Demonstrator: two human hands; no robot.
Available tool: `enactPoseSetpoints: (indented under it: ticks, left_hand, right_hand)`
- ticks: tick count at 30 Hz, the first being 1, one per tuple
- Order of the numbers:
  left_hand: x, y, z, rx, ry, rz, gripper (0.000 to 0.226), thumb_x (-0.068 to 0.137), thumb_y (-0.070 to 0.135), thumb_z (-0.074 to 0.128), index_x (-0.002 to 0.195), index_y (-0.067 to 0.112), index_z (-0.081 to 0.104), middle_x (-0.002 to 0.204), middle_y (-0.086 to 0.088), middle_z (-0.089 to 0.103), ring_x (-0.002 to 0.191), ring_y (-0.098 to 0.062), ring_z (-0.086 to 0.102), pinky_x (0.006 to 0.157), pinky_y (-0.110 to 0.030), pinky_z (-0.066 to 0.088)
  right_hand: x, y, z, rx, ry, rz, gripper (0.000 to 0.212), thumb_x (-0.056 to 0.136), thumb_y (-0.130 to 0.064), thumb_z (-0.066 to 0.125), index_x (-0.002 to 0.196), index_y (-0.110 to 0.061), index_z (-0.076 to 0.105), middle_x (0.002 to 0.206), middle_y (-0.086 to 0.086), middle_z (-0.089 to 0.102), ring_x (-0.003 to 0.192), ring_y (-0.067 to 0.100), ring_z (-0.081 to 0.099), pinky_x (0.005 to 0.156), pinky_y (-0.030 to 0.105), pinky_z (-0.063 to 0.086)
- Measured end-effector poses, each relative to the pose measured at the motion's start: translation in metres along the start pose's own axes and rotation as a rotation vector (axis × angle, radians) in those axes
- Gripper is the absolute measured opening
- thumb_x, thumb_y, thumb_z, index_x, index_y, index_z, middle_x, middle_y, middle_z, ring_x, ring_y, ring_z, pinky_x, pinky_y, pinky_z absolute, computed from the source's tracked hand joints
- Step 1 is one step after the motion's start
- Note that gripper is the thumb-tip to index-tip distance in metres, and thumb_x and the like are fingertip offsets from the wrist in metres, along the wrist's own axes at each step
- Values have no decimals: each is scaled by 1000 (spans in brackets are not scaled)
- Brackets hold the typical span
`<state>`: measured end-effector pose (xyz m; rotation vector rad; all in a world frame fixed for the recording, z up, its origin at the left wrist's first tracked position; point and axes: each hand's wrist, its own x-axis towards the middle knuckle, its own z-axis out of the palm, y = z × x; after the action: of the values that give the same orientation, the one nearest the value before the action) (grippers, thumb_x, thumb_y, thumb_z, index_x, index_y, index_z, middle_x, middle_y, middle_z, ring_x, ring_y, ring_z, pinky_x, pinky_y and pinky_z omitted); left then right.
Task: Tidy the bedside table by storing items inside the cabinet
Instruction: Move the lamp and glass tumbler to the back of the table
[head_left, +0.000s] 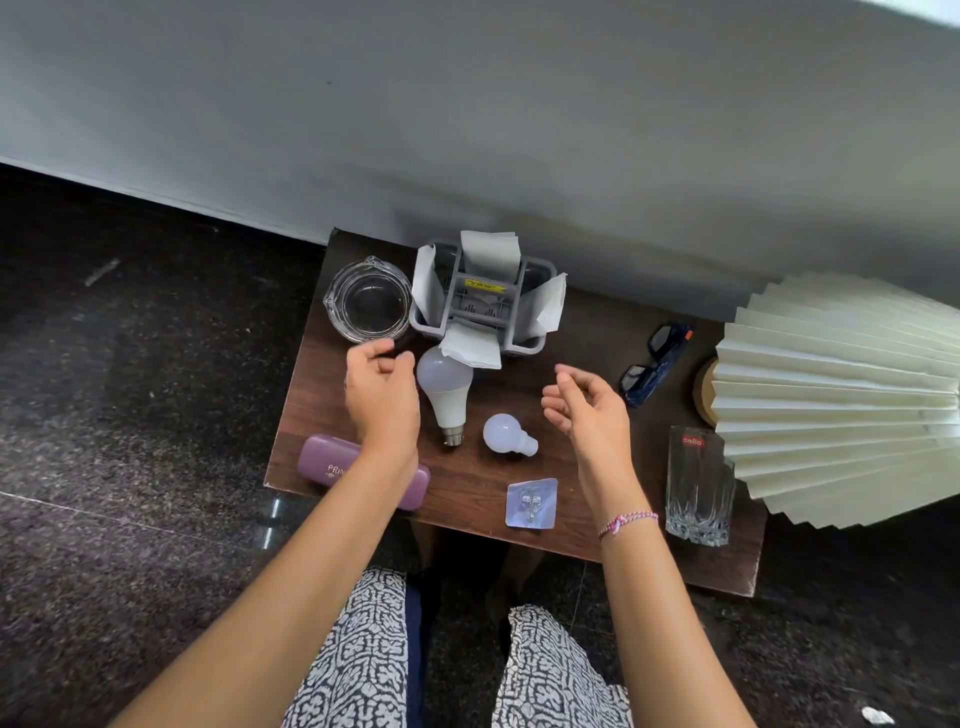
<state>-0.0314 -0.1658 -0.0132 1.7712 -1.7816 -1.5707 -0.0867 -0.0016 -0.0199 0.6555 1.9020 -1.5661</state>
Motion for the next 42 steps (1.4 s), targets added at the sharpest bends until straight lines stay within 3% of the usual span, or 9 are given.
enactPoseSetpoints:
  ticks: [2, 4, 8, 14, 24, 31, 36, 38, 42]
  left_hand:
    - [-16, -6, 4, -102, 2, -102, 17, 86, 9, 56, 100, 18, 54, 75, 7, 54, 54, 3, 54, 55, -19, 49]
    - [-34, -11, 9, -128, -32, -146, 15, 86, 6, 54, 94, 19, 53, 76, 5, 54, 53, 0, 52, 44, -12, 43]
    - [-67, -19, 24, -104, -119, -196, 14, 86, 7, 55, 90, 21, 53, 80, 3, 55, 64, -8, 51, 55, -20, 44]
    - [-105, -25, 46, -104, -243, -208, 13, 89, 7, 53, 86, 20, 56, 79, 3, 57, 66, -5, 55, 52, -15, 45]
    - [-152, -37, 81, -89, -429, -247, 11, 90, 9, 52, 88, 15, 62, 82, -2, 61, 76, -11, 61, 67, -23, 53]
    - [-168, -57, 113, -16, -626, -386, 10, 91, 17, 53, 98, 18, 61, 106, -3, 65, 104, -14, 62, 90, -29, 51]
    - [-174, -67, 132, 70, -667, -390, 33, 90, 26, 55, 121, 15, 58, 120, -2, 62, 112, -13, 57, 103, -37, 44]
    - [-173, -67, 140, 66, -671, -411, 39, 90, 29, 55, 126, 16, 56, 123, -1, 61, 115, -14, 56, 105, -39, 42]
    - [-173, -67, 153, 50, -645, -441, 36, 90, 30, 54, 122, 16, 57, 103, 4, 62, 107, -15, 58, 103, -40, 44]
  right_hand:
    - [-9, 7, -7, 2, 12, -10, 15, 95, -21, 53, 105, -19, 63, 88, 4, 67, 78, 8, 62, 74, 22, 51]
    - [-18, 14, -13, 11, 18, -17, 14, 95, -21, 52, 103, -21, 64, 89, 4, 67, 78, 8, 63, 73, 21, 51]
    - [-33, 25, -25, 7, 9, -78, 16, 95, -18, 51, 102, -23, 65, 89, 3, 68, 80, 5, 65, 73, 19, 53]
    - [-48, 31, -49, 7, 57, -239, 21, 96, -12, 50, 99, -23, 68, 88, 0, 70, 79, 7, 65, 77, 21, 54]
    - [-68, 57, -107, -288, 156, -436, 26, 94, -11, 51, 108, -29, 63, 109, -10, 59, 98, -4, 56, 80, 3, 41]
    - [-71, 78, -150, -425, 375, -476, 30, 93, -7, 51, 115, -24, 62, 111, -6, 52, 104, 0, 51, 89, 21, 45]
    - [-56, 84, -168, -443, 472, -357, 28, 93, -8, 52, 119, -7, 59, 116, 4, 50, 109, 21, 55, 95, 34, 45]
    - [-47, 82, -172, -459, 499, -322, 27, 92, -7, 52, 118, 2, 57, 119, 12, 52, 109, 25, 55, 95, 29, 41]
    - [-29, 77, -177, -453, 529, -247, 18, 93, -4, 50, 99, 10, 58, 109, 20, 54, 96, 32, 55, 77, 15, 32]
